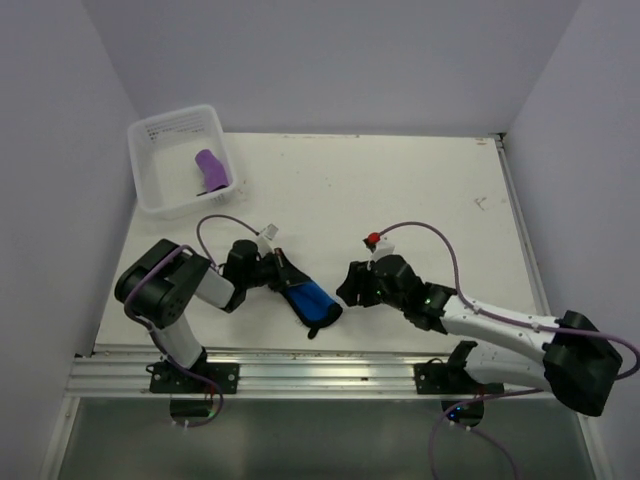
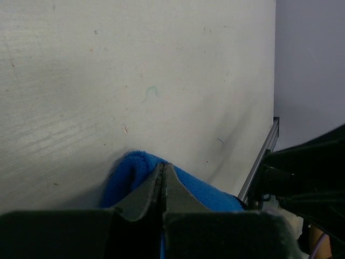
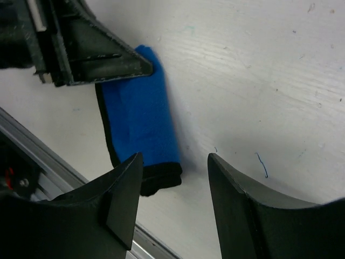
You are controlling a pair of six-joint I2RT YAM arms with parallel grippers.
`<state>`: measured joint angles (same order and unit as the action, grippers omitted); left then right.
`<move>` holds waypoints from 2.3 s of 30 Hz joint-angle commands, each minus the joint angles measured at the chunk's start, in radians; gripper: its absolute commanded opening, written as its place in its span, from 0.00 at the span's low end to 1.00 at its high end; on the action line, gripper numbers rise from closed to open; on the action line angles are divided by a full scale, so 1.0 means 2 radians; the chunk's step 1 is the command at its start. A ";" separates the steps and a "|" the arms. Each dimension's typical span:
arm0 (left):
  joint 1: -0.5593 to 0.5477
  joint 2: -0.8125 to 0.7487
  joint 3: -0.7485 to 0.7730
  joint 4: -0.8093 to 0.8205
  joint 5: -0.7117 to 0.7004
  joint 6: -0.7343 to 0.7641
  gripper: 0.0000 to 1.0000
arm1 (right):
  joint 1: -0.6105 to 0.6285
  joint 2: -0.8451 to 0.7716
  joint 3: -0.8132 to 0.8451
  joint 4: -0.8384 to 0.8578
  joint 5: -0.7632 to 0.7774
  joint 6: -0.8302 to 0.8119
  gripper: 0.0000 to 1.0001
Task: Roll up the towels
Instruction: Roll the towel
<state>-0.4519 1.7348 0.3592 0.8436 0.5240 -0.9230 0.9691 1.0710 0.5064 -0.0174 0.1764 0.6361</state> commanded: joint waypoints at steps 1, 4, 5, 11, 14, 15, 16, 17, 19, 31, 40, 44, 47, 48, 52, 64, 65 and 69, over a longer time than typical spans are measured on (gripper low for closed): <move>0.009 0.012 -0.025 -0.085 -0.075 0.048 0.00 | -0.081 0.051 -0.025 0.137 -0.196 0.100 0.56; 0.009 0.001 -0.027 -0.083 -0.078 0.049 0.00 | -0.142 0.102 -0.049 0.239 -0.256 0.157 0.56; 0.009 -0.003 -0.028 -0.081 -0.077 0.050 0.00 | -0.156 0.137 -0.053 0.290 -0.287 0.168 0.56; 0.008 -0.012 -0.028 -0.080 -0.079 0.054 0.00 | -0.174 0.278 -0.068 0.501 -0.357 0.276 0.56; 0.008 -0.016 -0.031 -0.080 -0.081 0.057 0.00 | -0.174 0.375 -0.071 0.650 -0.384 0.345 0.55; 0.008 -0.017 -0.031 -0.080 -0.082 0.057 0.00 | -0.174 0.421 -0.069 0.683 -0.391 0.380 0.54; 0.008 -0.018 -0.032 -0.080 -0.082 0.057 0.00 | -0.174 0.440 -0.068 0.711 -0.391 0.393 0.53; 0.008 -0.020 -0.032 -0.082 -0.083 0.058 0.00 | -0.174 0.455 -0.068 0.751 -0.393 0.401 0.53; 0.008 -0.021 -0.032 -0.084 -0.084 0.060 0.00 | -0.174 0.479 -0.067 0.761 -0.393 0.404 0.55; 0.008 -0.031 -0.028 -0.095 -0.089 0.063 0.00 | -0.160 0.498 -0.045 0.701 -0.433 0.372 0.55; 0.008 -0.039 -0.022 -0.106 -0.092 0.066 0.00 | -0.148 0.392 -0.006 0.409 -0.412 0.224 0.47; 0.008 -0.041 -0.022 -0.105 -0.090 0.065 0.00 | -0.148 0.400 0.001 0.417 -0.418 0.228 0.39; 0.008 -0.041 -0.022 -0.106 -0.091 0.064 0.00 | -0.147 0.412 0.002 0.440 -0.421 0.237 0.31; 0.008 -0.041 -0.022 -0.106 -0.091 0.065 0.00 | -0.146 0.412 0.003 0.440 -0.420 0.236 0.28; 0.008 -0.048 -0.018 -0.113 -0.089 0.063 0.00 | -0.133 0.371 0.016 0.367 -0.401 0.197 0.17; 0.013 -0.167 0.047 -0.254 -0.118 0.083 0.18 | -0.070 0.249 0.094 0.052 -0.206 -0.010 0.00; 0.018 -0.172 0.054 -0.268 -0.123 0.087 0.20 | -0.066 0.246 0.098 0.038 -0.193 -0.020 0.00; 0.030 -0.196 0.087 -0.322 -0.135 0.114 0.23 | -0.035 0.225 0.118 -0.019 -0.125 -0.065 0.00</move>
<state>-0.4126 1.3922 0.4774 0.3233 0.3058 -0.7635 0.8612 1.5761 0.6914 0.1146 -0.2264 0.6373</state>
